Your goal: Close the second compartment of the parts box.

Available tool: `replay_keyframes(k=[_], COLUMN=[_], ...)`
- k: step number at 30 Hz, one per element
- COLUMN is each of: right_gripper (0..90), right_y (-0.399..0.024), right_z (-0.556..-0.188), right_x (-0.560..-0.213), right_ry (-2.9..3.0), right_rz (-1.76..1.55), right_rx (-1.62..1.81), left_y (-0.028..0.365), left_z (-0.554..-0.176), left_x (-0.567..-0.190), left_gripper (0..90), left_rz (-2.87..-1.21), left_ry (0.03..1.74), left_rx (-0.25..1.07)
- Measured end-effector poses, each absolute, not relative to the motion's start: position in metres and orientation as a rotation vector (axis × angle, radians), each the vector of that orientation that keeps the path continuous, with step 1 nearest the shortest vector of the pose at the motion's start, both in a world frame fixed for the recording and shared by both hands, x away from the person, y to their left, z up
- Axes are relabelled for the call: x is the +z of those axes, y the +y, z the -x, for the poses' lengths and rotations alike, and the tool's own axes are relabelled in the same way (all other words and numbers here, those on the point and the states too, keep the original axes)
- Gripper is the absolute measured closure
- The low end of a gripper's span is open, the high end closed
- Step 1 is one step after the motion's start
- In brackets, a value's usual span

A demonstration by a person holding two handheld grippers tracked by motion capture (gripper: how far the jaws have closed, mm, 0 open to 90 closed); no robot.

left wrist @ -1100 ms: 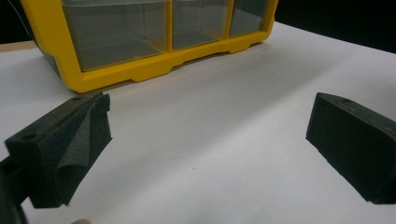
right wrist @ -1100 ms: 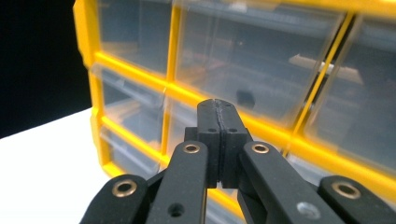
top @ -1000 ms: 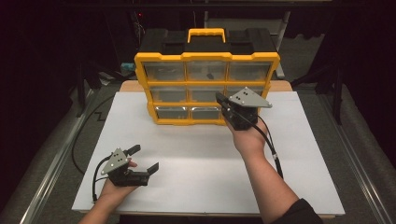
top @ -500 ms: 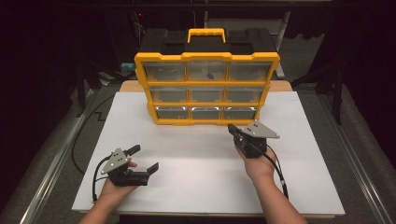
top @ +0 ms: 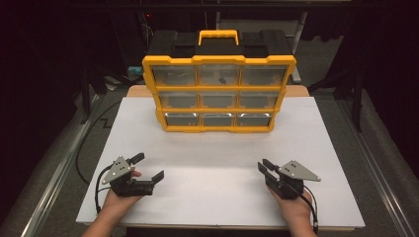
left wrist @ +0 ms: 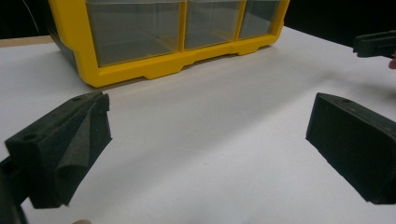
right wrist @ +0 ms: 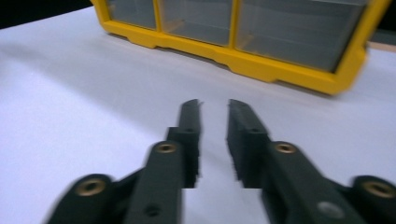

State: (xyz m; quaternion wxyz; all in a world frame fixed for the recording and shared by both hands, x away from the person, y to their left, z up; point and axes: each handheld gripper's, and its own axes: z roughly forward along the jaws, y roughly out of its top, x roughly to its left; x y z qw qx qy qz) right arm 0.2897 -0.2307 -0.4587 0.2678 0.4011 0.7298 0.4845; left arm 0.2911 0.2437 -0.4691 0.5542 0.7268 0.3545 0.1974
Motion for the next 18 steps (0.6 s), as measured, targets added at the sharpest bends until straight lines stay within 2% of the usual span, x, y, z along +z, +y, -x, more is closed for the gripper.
replay_keyframes(k=[2, 6, 9, 18], right_gripper=[55.0, 20.2, 1.9, 0.0], right_y=[-0.237, -0.248, -0.25, -0.253], right_z=[-0.283, -0.274, -0.272, -0.276], right_x=[-0.457, -0.457, -0.457, -0.46], right_ry=[1.965, 1.948, 1.901, 1.896], right_rz=[-1.07, -1.094, -1.108, -1.093], right_rx=[1.328, 1.365, 1.398, 1.361], left_y=[0.245, 0.247, 0.243, 0.24], left_z=[-0.29, -0.291, -0.29, -0.291], left_x=[-0.469, -0.47, -0.47, -0.47], left_gripper=[1.0, 0.8, 0.5, 0.1], left_rz=[-1.722, -1.717, -1.726, -1.749], left_ry=[0.847, 0.868, 0.864, 0.863], left_rx=[0.479, 0.476, 0.474, 0.486])
